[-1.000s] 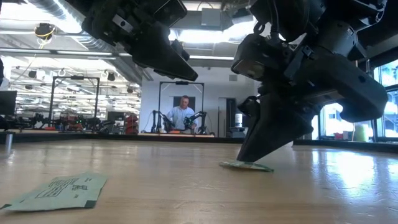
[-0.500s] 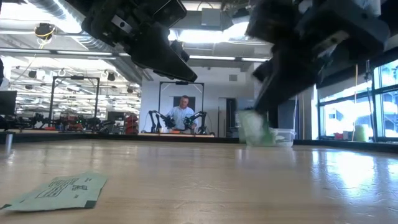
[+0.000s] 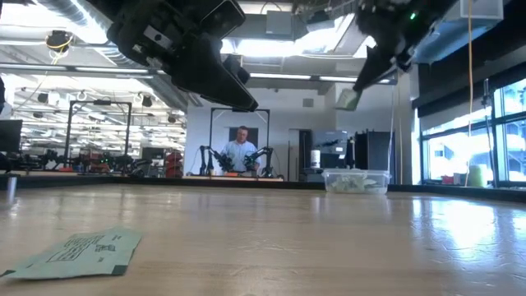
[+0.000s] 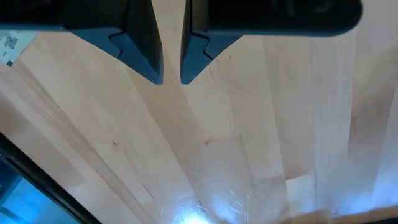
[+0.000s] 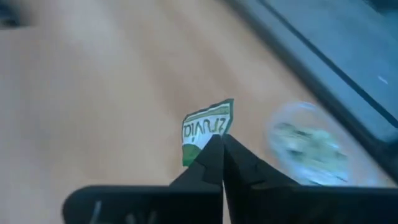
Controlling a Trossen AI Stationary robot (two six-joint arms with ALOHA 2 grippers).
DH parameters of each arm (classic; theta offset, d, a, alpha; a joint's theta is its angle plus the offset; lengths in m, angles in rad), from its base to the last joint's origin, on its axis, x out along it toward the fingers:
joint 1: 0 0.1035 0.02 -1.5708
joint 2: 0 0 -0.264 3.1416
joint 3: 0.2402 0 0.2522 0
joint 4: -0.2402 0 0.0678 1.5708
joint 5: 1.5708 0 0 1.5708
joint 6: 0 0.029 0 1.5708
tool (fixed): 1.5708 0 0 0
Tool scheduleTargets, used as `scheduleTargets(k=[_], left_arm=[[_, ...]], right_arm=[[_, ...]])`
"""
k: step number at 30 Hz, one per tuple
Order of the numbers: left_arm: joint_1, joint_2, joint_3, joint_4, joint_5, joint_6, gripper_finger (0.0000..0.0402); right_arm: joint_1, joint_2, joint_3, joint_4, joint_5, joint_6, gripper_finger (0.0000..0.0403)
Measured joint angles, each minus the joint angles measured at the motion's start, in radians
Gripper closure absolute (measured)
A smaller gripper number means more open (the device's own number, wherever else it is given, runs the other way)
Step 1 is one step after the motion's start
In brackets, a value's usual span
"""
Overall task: Pick and place Stevia / Truvia into bins
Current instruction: Put the dark green truvia packet into the transparent container
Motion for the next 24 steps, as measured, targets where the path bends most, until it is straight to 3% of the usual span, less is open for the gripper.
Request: scheduleTargets(k=[7, 12, 17, 24], left_arm=[[0.001, 0.000, 0.000, 0.001, 0.000, 0.000, 0.0352], [0.001, 0.000, 0.000, 0.001, 0.000, 0.000, 0.0352], [0.001, 0.000, 0.000, -0.002, 0.000, 0.000, 0.0352], [0.001, 0.000, 0.000, -0.006, 0.000, -0.007, 0.0352]], right_arm=[[-0.288, 0.042, 0.000, 0.006, -0.125, -0.055, 0.0403], [-0.443, 0.137, 0.000, 0.034, -0.137, -0.096, 0.0403], [-0.558, 0.239, 0.001, 0.126, -0.259, -0.146, 0.0403], [-0.632, 0.356, 0.001, 0.185, -0.297, -0.158, 0.0403]])
